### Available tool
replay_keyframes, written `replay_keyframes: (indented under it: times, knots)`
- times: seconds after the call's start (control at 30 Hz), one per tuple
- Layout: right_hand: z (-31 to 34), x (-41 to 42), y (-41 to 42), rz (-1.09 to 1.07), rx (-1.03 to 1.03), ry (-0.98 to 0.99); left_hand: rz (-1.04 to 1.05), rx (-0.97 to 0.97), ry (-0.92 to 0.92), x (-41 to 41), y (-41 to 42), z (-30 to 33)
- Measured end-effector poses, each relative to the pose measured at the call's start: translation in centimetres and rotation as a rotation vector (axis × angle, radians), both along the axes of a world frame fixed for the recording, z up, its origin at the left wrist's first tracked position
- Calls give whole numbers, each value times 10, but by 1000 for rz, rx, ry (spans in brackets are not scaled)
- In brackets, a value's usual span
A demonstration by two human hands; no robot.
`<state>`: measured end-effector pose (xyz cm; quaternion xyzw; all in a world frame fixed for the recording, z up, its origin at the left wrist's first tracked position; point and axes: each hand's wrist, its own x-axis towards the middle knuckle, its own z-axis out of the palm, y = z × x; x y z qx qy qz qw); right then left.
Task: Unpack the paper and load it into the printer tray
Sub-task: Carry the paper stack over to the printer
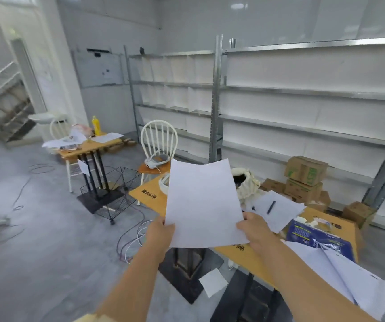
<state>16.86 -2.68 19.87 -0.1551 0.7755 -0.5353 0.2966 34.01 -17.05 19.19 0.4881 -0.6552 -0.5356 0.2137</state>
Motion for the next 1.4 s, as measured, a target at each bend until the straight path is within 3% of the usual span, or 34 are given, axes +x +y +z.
replay_keyframes:
  times: [0.37,0.57,0.8,1.4]
  knots:
    - [9,36,-130,359,-50,24,396,-21,43,74,-56,11]
    - [6,92,-209,547,-73,10,584,-25,93,140,-95,8]
    - [9,178,-317,730,-124,13,759,-77,8,229,-172,4]
    - [16,332,-539,940,-140,18,984,-135,-48,376,-333,20]
